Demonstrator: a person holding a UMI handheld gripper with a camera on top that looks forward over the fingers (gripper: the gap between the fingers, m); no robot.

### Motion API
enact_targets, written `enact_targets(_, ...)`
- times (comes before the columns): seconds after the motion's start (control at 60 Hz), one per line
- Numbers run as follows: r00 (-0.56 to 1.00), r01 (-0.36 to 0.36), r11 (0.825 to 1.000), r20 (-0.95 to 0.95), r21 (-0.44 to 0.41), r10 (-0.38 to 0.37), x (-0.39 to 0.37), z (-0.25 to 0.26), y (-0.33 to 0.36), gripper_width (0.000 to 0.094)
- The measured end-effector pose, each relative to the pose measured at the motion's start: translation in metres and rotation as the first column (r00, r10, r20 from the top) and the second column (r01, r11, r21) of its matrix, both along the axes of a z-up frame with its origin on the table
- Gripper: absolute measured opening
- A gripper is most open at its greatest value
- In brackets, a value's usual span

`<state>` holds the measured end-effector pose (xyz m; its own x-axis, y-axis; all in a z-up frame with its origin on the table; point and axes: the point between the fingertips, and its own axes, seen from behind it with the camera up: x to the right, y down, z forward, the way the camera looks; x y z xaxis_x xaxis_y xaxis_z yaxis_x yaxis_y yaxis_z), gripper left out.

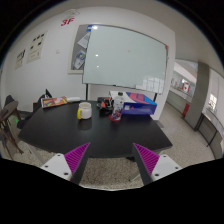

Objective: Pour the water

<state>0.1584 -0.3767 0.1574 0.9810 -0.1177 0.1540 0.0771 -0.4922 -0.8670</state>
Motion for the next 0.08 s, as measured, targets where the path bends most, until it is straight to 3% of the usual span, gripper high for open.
enact_targets(0.083, 1.000, 0.006, 1.000, 0.003, 0.017, -0.006, 0.0011, 0.0110, -0.0035, 0.0844)
